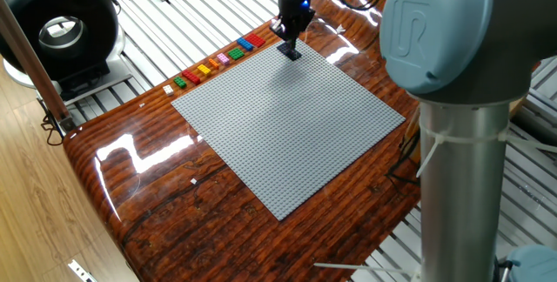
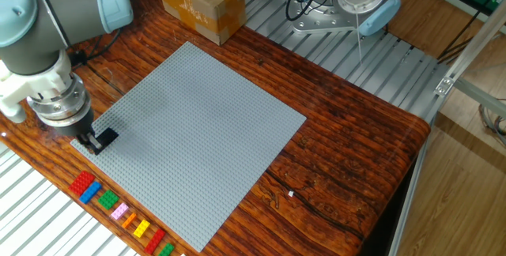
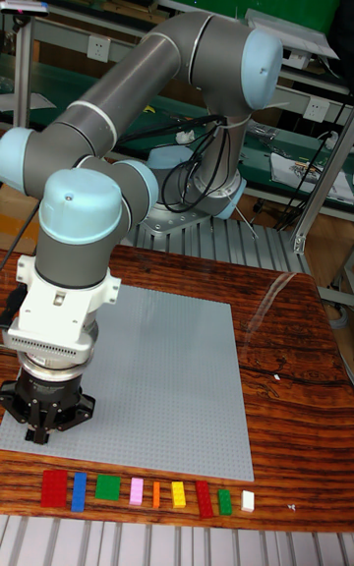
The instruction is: Build with small Lego blocks
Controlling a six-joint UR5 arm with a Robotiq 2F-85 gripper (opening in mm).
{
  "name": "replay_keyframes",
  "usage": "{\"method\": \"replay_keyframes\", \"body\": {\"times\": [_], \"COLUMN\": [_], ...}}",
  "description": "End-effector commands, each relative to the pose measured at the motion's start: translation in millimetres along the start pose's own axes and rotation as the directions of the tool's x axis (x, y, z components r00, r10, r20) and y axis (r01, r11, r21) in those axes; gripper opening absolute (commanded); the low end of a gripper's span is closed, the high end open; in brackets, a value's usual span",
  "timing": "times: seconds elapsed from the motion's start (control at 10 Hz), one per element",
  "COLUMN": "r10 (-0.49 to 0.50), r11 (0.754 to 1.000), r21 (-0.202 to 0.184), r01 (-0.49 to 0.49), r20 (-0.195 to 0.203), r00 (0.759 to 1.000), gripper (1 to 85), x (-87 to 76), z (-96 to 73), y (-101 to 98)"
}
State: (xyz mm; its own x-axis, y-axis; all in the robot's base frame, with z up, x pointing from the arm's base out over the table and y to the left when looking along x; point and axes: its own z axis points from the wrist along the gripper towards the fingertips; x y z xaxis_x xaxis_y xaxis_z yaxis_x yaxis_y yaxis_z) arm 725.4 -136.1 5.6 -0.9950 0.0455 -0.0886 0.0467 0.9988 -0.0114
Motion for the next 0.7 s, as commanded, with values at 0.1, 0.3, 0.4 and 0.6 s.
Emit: {"method": "replay_keyframes", "body": {"times": [0.1, 0.3, 0.4, 0.6], "r10": [-0.009, -0.017, -0.023, -0.039], "r11": [1.0, 1.0, 1.0, 0.999], "r21": [-0.027, -0.024, -0.009, 0.009], "r01": [0.01, 0.017, 0.023, 0.041], "r20": [0.029, -0.011, -0.046, -0.105], "r00": [1.0, 1.0, 0.999, 0.994], "gripper": [1.0, 1.0, 1.0, 1.0], "x": [-6.2, 2.8, 10.9, 22.6], "z": [4.6, -4.6, -9.7, -19.4], "y": [3.1, -0.4, -4.9, -16.7]}}
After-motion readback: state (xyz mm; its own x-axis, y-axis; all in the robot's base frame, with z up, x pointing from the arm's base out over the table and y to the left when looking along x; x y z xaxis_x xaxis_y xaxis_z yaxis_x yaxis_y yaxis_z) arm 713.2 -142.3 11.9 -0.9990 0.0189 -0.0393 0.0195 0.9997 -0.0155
